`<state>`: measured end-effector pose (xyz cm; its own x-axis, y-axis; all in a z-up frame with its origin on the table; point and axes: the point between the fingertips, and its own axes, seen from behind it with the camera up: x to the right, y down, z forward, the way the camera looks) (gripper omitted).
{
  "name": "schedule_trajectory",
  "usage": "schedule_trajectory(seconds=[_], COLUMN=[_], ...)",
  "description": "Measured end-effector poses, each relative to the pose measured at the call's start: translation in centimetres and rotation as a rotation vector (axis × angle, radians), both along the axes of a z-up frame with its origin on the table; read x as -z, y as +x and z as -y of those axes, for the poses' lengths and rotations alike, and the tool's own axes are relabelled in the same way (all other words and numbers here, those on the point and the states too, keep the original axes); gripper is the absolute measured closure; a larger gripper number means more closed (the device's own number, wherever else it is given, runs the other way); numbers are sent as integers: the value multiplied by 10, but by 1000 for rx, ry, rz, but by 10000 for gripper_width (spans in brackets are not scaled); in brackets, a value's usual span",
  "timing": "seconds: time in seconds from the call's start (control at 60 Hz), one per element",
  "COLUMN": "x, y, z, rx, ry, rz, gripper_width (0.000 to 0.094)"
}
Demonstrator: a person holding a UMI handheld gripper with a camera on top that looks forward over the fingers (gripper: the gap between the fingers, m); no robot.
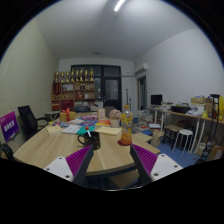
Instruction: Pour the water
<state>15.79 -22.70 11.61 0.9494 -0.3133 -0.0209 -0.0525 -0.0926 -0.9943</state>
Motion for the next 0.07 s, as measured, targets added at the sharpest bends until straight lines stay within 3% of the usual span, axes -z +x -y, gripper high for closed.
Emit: schedule_trajectory(seconds=[0.067], x=[-1], y=[-17], z=[18], rx=[-32], ry=[16], rz=[9], gripper_width=[104])
